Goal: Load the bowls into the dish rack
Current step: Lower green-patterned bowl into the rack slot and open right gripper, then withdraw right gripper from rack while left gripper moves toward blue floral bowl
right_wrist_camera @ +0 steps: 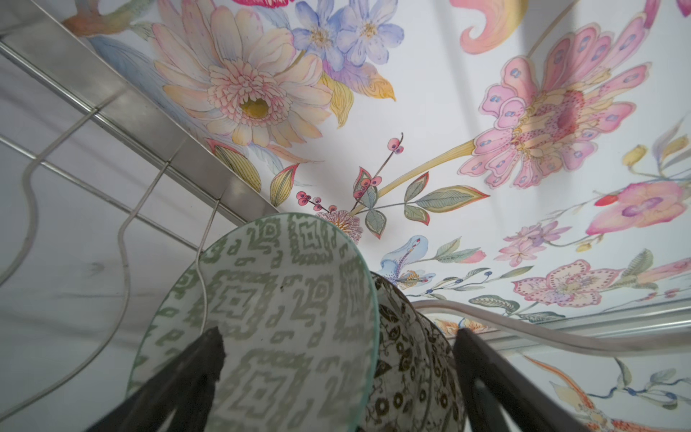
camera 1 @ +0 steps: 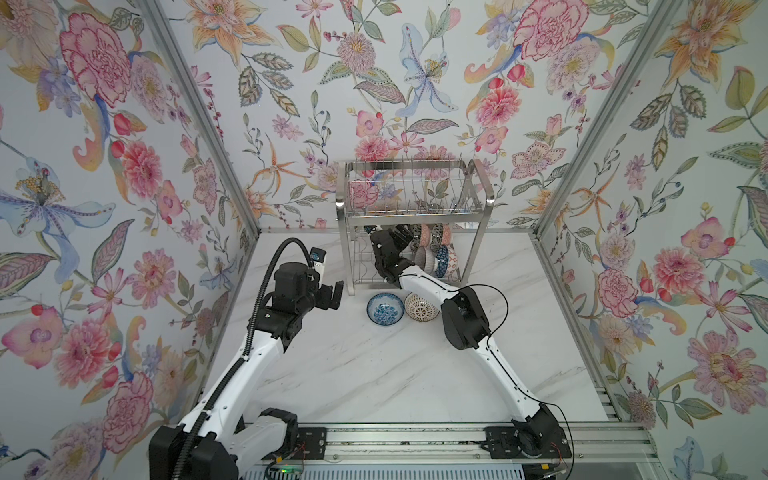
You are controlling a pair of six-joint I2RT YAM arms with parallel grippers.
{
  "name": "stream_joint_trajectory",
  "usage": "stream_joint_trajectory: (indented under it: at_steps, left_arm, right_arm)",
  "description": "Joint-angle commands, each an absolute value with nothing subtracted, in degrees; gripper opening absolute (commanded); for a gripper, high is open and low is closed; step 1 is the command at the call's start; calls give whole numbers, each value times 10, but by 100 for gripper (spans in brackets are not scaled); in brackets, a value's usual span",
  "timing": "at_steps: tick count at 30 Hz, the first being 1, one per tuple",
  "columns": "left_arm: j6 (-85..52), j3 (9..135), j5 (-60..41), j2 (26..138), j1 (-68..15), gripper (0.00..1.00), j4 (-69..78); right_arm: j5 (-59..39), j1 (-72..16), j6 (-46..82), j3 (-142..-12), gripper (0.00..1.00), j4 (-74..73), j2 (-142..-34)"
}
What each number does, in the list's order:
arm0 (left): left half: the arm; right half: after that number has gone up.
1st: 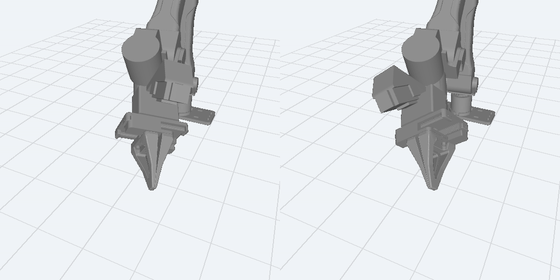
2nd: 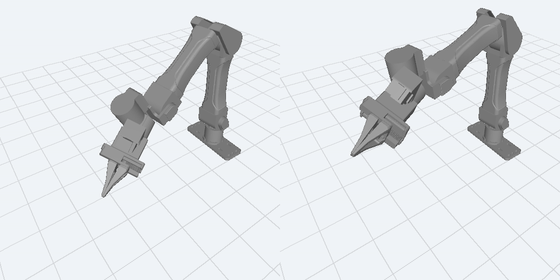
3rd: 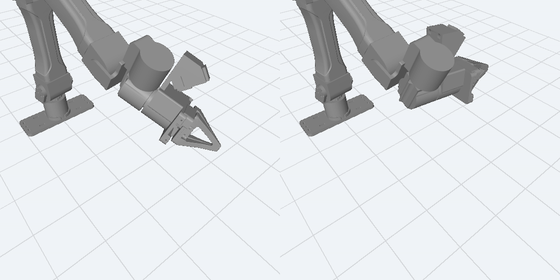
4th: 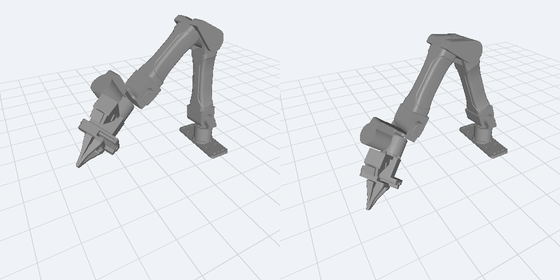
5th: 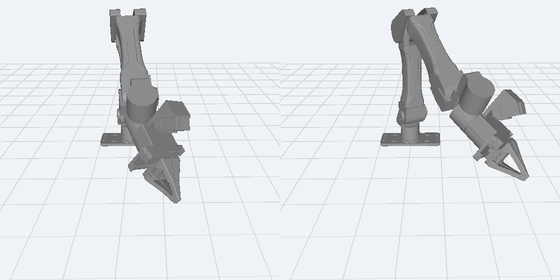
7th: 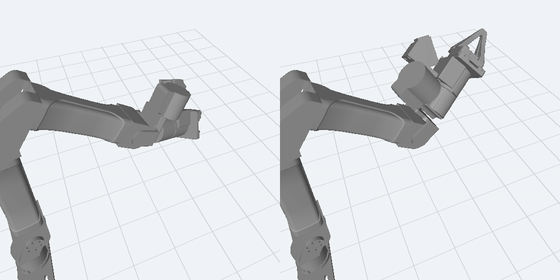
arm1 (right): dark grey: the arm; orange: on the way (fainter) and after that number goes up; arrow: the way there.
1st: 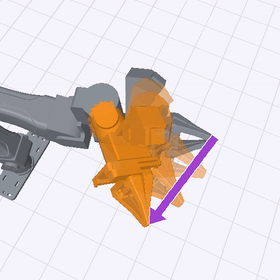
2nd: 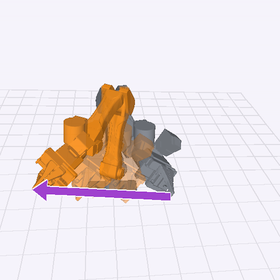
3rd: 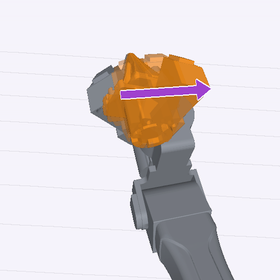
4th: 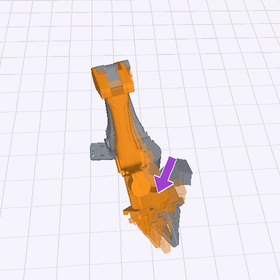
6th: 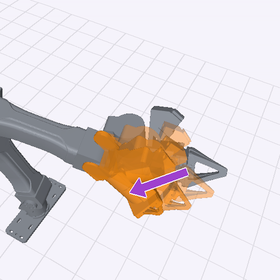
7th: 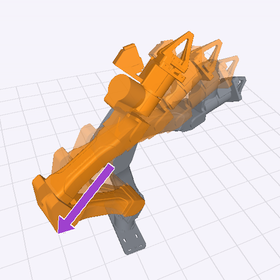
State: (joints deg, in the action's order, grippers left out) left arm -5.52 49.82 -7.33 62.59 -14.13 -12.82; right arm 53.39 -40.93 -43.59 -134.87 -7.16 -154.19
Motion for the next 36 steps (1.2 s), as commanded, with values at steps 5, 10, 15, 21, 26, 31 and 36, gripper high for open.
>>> stream_joint_trajectory:
  at_steps: [5, 10, 15, 21, 26, 31, 36]
  left_arm:
    - [-55, 487, -90, 628, -135, 99, -110]
    - [-50, 473, -95, 611, -135, 99, -89]
    - [-49, 464, -98, 603, -134, 99, -76]
    - [-52, 463, -102, 602, -135, 99, -76]
    - [-63, 476, -99, 583, -144, 99, -91]
    - [-97, 523, -73, 569, -163, 99, -152]
    - [-141, 515, 0, 557, -233, 100, -158]
  right_arm:
    - [517, -440, -337, -1201, 99, -43, -1379]
    - [497, -463, -273, -1064, 99, -40, -1293]
    - [485, -499, -233, -911, 99, -88, -1198]
    - [455, -545, -189, -760, 99, -92, -1058]
    - [348, -536, -69, -674, 99, -16, -921]
    - [288, -497, 19, -660, 99, 86, -811]
    - [258, -461, 45, -669, 99, 105, -744]
